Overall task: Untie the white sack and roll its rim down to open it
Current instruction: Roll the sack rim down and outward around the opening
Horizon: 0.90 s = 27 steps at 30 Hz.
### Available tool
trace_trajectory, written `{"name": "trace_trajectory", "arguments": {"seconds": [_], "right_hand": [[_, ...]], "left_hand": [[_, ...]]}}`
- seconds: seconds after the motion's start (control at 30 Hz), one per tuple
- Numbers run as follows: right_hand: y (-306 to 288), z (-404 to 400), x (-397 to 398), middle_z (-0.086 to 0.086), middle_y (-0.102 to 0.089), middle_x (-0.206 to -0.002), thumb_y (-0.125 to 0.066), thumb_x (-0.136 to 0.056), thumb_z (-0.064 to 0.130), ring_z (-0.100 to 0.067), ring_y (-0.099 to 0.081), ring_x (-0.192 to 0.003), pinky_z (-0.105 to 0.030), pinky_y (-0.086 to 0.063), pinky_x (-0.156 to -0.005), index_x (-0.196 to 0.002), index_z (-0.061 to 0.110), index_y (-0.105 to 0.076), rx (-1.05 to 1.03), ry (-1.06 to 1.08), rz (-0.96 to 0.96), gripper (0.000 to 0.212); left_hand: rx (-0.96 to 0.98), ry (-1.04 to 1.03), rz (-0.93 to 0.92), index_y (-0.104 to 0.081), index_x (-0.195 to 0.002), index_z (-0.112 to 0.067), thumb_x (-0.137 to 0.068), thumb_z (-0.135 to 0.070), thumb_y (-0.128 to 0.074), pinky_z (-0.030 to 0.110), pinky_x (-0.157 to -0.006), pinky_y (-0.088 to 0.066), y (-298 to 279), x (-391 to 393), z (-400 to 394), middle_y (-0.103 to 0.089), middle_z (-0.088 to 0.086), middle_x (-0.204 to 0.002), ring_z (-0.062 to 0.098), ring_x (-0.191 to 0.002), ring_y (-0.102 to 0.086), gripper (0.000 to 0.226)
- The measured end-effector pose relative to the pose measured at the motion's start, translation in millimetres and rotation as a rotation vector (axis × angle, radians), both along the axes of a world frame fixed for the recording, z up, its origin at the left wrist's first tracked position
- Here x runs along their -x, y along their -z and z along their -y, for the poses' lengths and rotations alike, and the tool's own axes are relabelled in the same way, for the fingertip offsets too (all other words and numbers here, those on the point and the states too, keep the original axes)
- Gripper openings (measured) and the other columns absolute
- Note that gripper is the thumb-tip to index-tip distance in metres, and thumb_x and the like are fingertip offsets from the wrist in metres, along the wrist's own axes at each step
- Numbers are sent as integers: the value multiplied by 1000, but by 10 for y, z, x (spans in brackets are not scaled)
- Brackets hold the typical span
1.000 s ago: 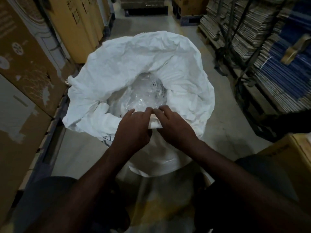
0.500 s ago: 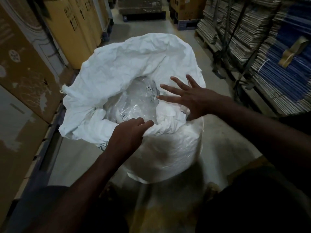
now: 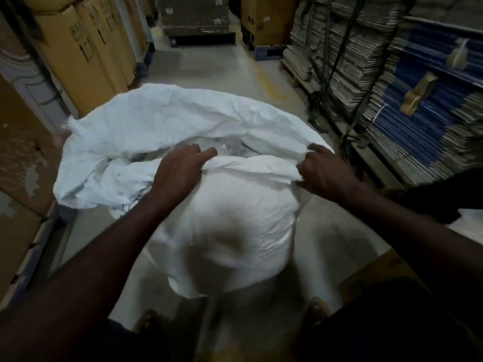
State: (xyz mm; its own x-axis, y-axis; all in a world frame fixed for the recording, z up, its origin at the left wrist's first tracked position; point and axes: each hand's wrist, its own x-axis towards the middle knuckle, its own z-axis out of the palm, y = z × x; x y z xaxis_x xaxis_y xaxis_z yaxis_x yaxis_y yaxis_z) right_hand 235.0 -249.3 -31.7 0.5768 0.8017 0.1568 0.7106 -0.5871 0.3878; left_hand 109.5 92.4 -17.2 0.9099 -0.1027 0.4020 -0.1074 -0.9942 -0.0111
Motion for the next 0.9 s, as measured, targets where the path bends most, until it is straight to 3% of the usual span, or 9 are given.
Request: {"name": "trace_trajectory", "arguments": {"seconds": [0.2, 0.3, 0.4, 0.6, 0.67, 0.77, 0.9], "right_hand": [[-96, 285, 750, -12, -63, -59, -85, -79, 39, -32, -64, -65, -41, -48, -92, -65, 15, -66, -172, 307, 16, 33], [-51, 171, 1129, -9, -63, -56, -80, -81, 40, -31, -64, -61, -47, -43, -105, -66, 16, -64, -260, 382, 50, 33], [17, -103, 1260, -8, -68, -61, -82, -78, 43, -29, -67, -67, -50, -37, -115, -70, 18, -67, -291, 365, 19, 30], [111, -690, 1261, -7, -71, -70, -83, -74, 49, -29, -69, -77, -50, -38, -117, -77, 17, -69, -253, 241, -62, 34], [157, -793, 1243, -6, -71, -70, -80, -77, 51, -29, -70, -77, -47, -38, -116, -78, 18, -68, -229, 169, -64, 35], [188, -928, 1189, -8, -70, -68, -75, -80, 55, -31, -69, -74, -43, -42, -107, -79, 17, -68, -216, 117, -91, 38], [121, -1010, 1126, -9, -66, -63, -75, -79, 54, -35, -66, -64, -35, -40, -75, -93, 19, -64, -306, 80, -182, 40]], "left_hand": [[-90, 191, 108, -65, -109, -25, -90, -22, -41, 45, -71, -43, -620, -469, 260, -61, 14, -85, 39, -84, -63, 31], [-99, 195, 139, -65, -111, -22, -88, -11, -41, 44, -74, -39, -718, -431, 230, -61, 11, -89, 36, -85, -57, 35], [-65, 145, 128, -61, -111, -21, -85, -3, -53, 46, -70, -44, -647, -193, 21, -64, 10, -94, 38, -88, -58, 32], [36, 12, 60, -68, -122, -15, -75, 7, -69, 45, -77, -47, -216, 348, -507, -71, 14, -97, 41, -92, -65, 52], [19, 22, 14, -68, -128, -17, -74, -1, -73, 46, -92, -49, -3, 453, -642, -71, 11, -102, 39, -99, -64, 57], [-7, 14, -84, -61, -137, -23, -80, -28, -83, 49, -121, -37, 314, 561, -728, -67, 6, -112, 31, -116, -61, 62], [-19, -20, -74, -60, -138, -14, -78, -51, -90, 57, -125, -32, 554, 609, -615, -59, 16, -135, 39, -134, -51, 77]]}}
